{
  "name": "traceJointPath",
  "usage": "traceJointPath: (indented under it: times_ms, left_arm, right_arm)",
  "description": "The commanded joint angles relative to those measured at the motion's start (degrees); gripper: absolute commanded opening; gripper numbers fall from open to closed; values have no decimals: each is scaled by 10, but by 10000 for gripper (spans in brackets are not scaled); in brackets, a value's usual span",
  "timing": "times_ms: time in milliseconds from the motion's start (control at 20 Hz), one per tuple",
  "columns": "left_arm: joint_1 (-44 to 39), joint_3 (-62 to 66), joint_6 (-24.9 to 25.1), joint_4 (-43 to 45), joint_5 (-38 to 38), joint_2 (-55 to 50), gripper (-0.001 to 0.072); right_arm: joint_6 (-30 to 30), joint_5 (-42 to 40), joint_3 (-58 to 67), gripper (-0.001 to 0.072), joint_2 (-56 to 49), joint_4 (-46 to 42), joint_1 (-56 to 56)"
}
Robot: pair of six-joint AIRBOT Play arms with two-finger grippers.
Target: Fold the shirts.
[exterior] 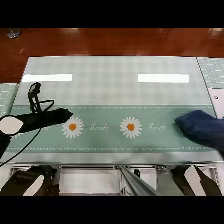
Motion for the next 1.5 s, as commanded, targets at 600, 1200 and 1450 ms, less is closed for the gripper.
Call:
traceJointPath:
  times_ms: [600,1200,1450]
  left_arm:
    - [70,373,67,1,-85,-156,24]
    - [-13,425,-67,238,-136,-285,26]
    - [-7,423,-56,239,-129,-287,26]
  right_arm:
    - [-42,-318,232,57,-169,339,108]
    - [38,-288,276,20,-482,-62,568]
    - [46,-271,275,21,-487,-56,570]
